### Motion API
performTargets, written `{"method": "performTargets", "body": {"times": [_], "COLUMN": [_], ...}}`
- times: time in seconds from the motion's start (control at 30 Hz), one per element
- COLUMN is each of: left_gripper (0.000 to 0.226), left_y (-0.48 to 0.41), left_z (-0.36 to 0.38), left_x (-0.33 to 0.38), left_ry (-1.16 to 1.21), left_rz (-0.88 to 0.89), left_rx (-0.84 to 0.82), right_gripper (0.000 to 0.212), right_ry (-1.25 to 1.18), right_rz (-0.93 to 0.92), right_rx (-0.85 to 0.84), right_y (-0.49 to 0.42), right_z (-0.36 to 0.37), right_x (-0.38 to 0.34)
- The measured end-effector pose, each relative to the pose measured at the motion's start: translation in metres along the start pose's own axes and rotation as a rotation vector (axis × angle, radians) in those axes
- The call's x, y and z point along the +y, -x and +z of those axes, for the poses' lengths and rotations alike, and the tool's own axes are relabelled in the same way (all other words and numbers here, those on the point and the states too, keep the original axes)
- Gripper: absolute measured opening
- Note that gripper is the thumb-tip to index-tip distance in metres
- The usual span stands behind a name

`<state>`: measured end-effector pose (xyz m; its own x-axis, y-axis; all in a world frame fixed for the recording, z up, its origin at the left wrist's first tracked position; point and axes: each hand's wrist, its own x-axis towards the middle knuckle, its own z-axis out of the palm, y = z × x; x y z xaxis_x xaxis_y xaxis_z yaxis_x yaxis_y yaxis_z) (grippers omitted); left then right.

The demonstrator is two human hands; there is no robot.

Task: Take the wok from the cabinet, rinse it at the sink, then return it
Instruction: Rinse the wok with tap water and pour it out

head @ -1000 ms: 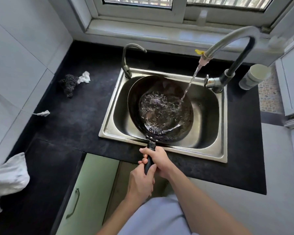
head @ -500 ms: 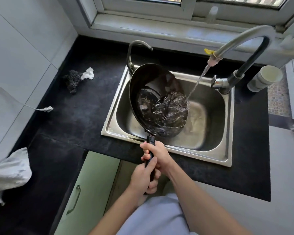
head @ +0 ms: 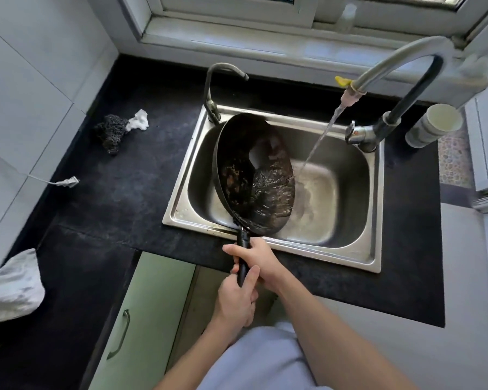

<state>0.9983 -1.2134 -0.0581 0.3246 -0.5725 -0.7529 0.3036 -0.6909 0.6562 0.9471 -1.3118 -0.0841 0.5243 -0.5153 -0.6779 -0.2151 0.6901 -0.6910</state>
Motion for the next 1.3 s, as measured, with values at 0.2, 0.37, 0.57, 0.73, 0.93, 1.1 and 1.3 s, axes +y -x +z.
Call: {"method": "performTargets", "body": {"times": [0.2,0.37,0.57,0.73,0.93,1.1,1.3], "left_gripper": [0.04,0.05,0.05,0.049,0.052,0.054,0.046], "left_y": [-0.002,0.007,0.013,0.014,0.017,0.017,0.022], "left_z": [-0.009,-0.01,-0.013,-0.008,0.002,-0.001,-0.005], "left_x": [-0.005,0.011,0.018,0.009,-0.001,-0.001,-0.001], "left_ry": [-0.101,0.128,0.526,0.418,0.183,-0.018,-0.034], "left_rz": [0.048,-0.112,-0.359,-0.214,0.016,0.142,0.085], "left_rx": [0.016,-0.112,-0.318,-0.256,-0.101,0.037,0.024], "right_gripper": [0.02,0.019,0.02,0.018,0.02,0.022,0.021], "right_ry": [0.054,0.07,0.072,0.078,0.084,0.112,0.12], "right_rz": [-0.037,-0.082,-0.122,-0.144,-0.174,-0.219,-0.256], "right_rx": [0.045,0.066,0.047,-0.022,-0.063,-0.012,-0.059], "right_y": [0.0,-0.003,0.001,0.007,0.014,0.014,0.02], "right_z": [0.007,0.005,0.004,0.0,-0.001,0.006,0.007], "right_x": [0.0,0.0,0.0,-0.003,-0.003,-0.005,-0.005]}}
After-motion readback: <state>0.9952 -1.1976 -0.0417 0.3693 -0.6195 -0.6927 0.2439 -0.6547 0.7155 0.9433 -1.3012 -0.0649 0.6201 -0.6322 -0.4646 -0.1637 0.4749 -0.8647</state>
